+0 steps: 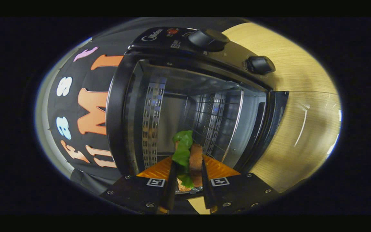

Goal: Open the toaster oven, put the food inside, and close the toaster oven door.

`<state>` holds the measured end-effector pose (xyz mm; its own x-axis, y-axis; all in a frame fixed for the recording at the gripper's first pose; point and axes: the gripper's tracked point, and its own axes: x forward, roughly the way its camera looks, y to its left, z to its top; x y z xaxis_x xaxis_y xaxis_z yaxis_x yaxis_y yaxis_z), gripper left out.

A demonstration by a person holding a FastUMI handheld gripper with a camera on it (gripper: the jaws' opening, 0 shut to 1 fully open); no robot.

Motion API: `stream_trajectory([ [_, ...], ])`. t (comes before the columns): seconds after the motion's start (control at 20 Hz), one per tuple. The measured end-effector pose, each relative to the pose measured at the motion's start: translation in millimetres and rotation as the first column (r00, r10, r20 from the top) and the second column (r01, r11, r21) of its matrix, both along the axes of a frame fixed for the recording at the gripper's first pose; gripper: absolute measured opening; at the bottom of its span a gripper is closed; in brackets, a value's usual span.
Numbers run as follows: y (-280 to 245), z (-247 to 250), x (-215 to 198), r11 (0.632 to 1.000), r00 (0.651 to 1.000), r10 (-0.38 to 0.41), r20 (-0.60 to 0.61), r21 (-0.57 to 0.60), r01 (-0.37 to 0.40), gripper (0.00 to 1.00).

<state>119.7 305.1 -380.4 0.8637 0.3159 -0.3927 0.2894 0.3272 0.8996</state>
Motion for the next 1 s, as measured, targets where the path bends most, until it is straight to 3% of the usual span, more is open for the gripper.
stream_trajectory([
  [0.15,-4.1,6.0,-5.6,1.000,1.000,0.011,-0.002,-0.002,-0.011,0.55],
  [0.3,-14.1,6.4,-11.1,1.000,1.000,-0.012,-0.007,0.000,0.012,0.63],
  [0.4,-24.2,2.5,-19.9,0.998,1.000,-0.014,-0.024,-0.057,0.013,0.72],
  [0.55,-36.9,12.7,-32.8,0.997,1.000,-0.012,-0.007,-0.077,0.011,0.97],
  [0.75,-48.7,19.0,-54.9,0.995,1.000,0.002,-0.009,-0.097,-0.003,0.98],
  [1.0,-58.9,30.4,-94.6,0.973,0.991,0.136,0.006,-0.190,-0.133,0.98],
])
